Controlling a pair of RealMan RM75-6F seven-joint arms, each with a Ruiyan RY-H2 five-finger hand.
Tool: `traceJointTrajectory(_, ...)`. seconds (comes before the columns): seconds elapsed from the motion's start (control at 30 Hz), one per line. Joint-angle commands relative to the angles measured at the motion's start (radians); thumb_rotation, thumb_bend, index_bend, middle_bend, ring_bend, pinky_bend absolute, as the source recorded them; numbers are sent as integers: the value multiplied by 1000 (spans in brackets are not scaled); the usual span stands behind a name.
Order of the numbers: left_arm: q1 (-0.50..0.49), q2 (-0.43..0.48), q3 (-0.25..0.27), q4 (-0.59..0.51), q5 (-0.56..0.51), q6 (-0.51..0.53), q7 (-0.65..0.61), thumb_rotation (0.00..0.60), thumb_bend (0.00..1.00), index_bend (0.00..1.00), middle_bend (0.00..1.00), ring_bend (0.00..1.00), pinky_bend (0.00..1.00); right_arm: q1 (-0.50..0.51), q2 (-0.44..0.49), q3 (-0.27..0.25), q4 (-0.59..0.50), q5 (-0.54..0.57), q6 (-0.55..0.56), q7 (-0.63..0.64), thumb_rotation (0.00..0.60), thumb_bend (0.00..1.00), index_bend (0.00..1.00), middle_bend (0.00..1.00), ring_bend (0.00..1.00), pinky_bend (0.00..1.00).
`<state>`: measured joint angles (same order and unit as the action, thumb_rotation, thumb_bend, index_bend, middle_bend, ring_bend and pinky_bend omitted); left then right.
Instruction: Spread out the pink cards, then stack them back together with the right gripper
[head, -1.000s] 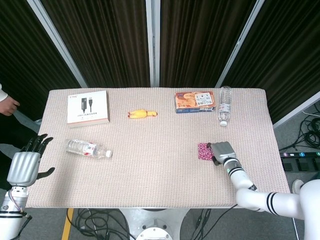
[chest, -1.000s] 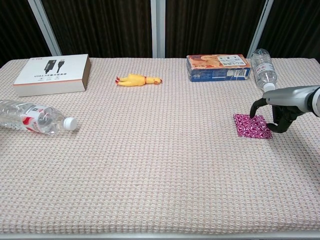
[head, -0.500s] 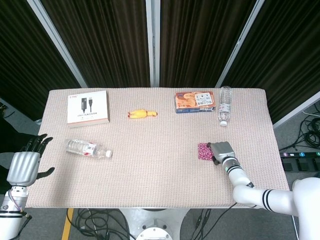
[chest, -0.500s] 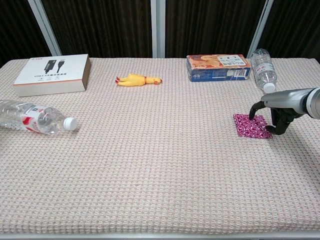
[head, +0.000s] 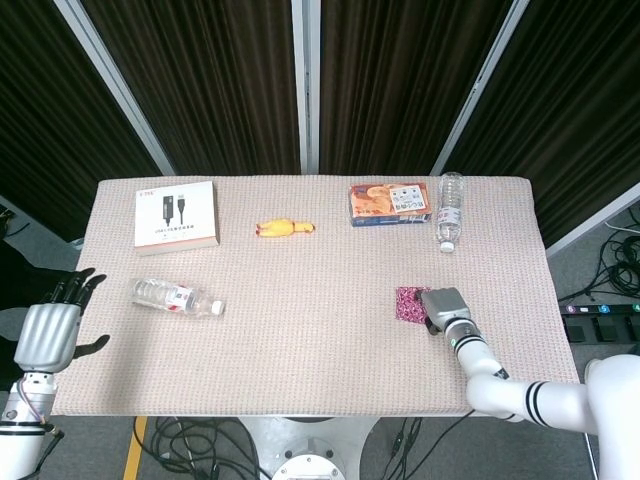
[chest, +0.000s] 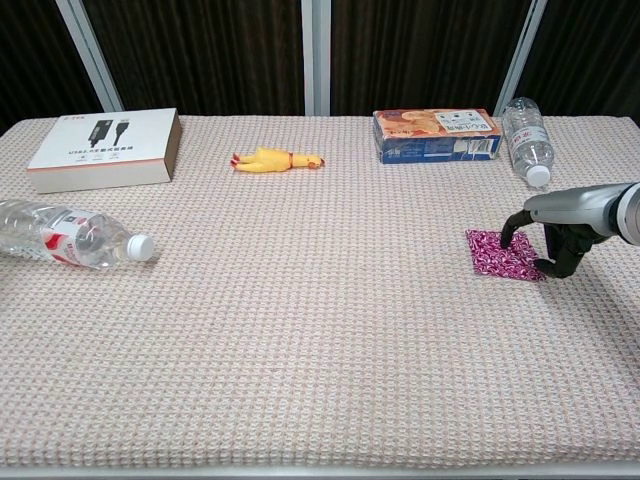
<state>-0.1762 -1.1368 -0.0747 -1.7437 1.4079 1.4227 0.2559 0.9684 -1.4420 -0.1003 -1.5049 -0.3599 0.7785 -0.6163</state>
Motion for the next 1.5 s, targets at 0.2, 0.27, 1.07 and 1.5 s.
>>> traceJointTrajectory(0.2, 1, 1, -1, -1, 0, 2, -2, 600, 57, 217, 226, 158, 381, -1, 5, -9, -21, 1, 6, -6, 600, 469, 224, 1000, 1000, 973)
traceJointTrajectory(0.27, 0, 2, -1, -1, 0, 2, -2, 600, 57, 218, 226, 158, 381, 0, 9, -9, -30, -3, 10, -7, 600, 470, 225, 1000, 1000, 973)
traceJointTrajectory(1.07, 5, 13, -8, -5, -13, 8, -13, 600, 58, 218, 226, 158, 381, 1, 25, -31, -122, -18, 52, -30, 600, 470, 254, 1000, 1000, 973)
traceJointTrajectory(1.5, 7, 16, -10, -5, -14, 12, -18, 600, 58, 217, 226, 158, 381, 1, 31, -37, -164, -24, 73, -42, 600, 470, 265, 1000, 1000, 973)
